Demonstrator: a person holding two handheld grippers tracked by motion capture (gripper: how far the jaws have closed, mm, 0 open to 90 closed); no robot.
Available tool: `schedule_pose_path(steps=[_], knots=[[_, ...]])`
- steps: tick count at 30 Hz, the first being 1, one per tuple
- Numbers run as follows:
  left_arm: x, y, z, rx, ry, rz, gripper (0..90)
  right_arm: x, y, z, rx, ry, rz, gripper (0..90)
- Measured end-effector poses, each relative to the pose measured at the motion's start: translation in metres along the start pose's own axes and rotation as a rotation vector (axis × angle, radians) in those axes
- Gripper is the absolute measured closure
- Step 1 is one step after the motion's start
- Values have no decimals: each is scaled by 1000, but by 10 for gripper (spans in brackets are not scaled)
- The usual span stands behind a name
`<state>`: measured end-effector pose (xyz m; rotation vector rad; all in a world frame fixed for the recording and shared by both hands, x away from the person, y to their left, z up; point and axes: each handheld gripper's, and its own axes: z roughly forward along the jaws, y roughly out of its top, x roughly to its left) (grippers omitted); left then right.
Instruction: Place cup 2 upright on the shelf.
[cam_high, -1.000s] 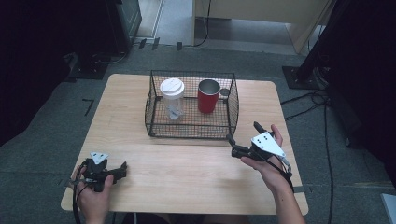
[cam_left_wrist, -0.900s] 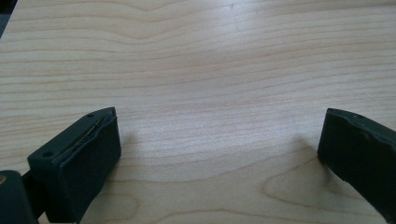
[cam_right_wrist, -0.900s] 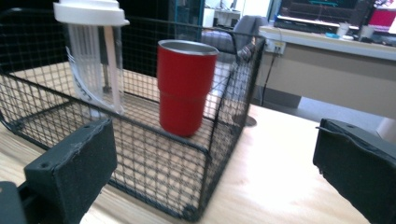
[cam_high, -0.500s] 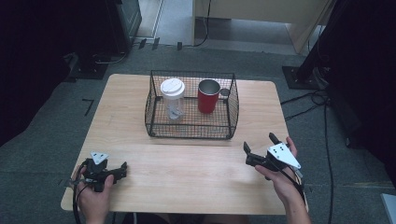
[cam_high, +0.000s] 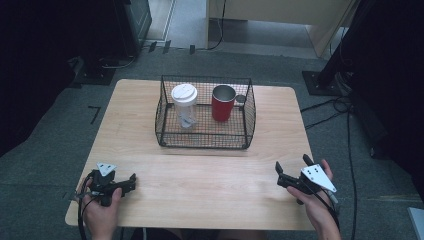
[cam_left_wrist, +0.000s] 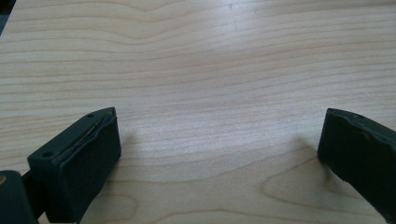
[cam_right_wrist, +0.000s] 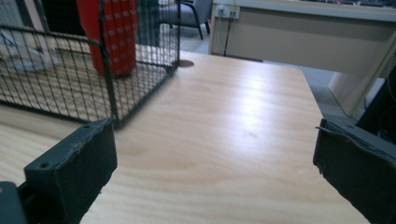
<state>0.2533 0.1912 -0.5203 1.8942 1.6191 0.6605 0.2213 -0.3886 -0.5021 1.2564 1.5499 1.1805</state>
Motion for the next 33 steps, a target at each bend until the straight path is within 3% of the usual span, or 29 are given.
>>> schedule_pose_path(steps=[7,9,11,16,19,21,26,29,31,33], knots=[[0,0,0,1,0,1,0,-13,-21,-8,114,-38,-42,0],[0,0,0,1,0,1,1,-16,-22,-11,115,-33,-31,0],[0,0,0,1,0,1,0,-17,-23,-13,133,-31,-54,0],[0,0,0,1,0,1,0,-16,-25,-15,277,2,-56,7],[0,0,0,0,0,1,0,-18,-27,-16,371,-18,-68,37],[0,0,0,0,1,1,0,-19,-30,-15,440,-44,-104,58],[0,0,0,1,0,1,0,-16,-30,-17,438,-60,-125,61],[0,0,0,1,0,1,1,-16,-30,-16,464,-55,-54,62],[0,0,0,0,1,1,0,-22,-29,-11,509,-16,66,47],[0,0,0,1,0,2,1,-22,-29,-9,513,-31,78,44]])
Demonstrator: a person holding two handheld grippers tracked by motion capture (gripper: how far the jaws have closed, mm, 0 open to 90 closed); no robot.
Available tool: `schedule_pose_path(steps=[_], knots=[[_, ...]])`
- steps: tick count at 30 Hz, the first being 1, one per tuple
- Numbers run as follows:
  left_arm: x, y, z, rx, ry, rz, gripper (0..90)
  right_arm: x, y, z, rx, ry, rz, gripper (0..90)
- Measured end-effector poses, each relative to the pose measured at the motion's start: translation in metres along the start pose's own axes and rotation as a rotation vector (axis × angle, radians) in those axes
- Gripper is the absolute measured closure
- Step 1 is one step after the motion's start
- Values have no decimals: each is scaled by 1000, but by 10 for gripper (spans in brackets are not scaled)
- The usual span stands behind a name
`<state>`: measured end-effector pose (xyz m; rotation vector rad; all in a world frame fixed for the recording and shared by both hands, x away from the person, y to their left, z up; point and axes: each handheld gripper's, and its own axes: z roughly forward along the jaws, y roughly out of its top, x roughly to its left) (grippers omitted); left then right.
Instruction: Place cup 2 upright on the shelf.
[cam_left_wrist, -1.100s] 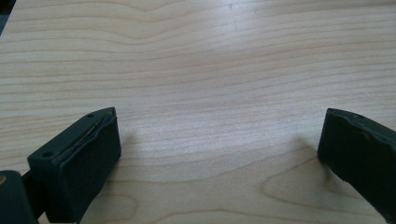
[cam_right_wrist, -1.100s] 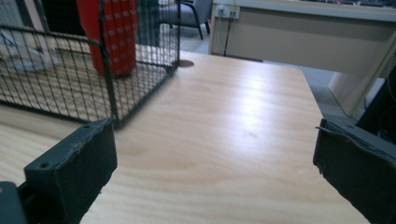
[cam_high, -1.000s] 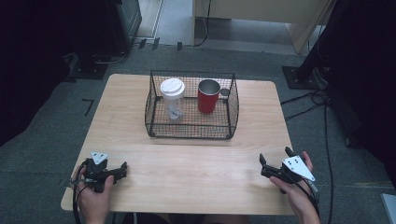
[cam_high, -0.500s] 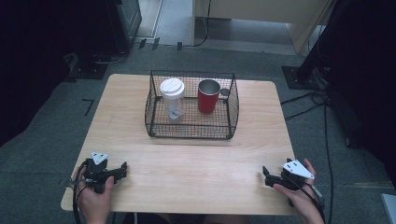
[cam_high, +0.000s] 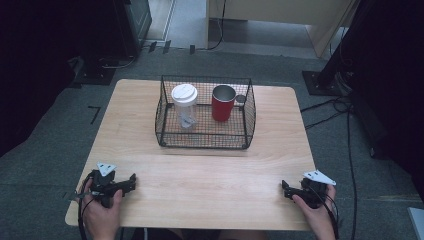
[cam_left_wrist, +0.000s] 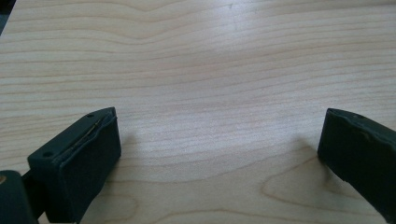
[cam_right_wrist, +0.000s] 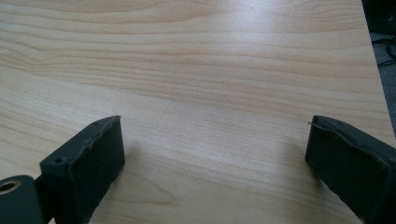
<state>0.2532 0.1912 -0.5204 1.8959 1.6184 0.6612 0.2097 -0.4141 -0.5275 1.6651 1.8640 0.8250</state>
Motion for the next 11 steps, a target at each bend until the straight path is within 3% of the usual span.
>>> schedule_pose_path(steps=[11], knots=[[0,0,0,0,-1,-1,1,1,1,1,2,-2,1,39]])
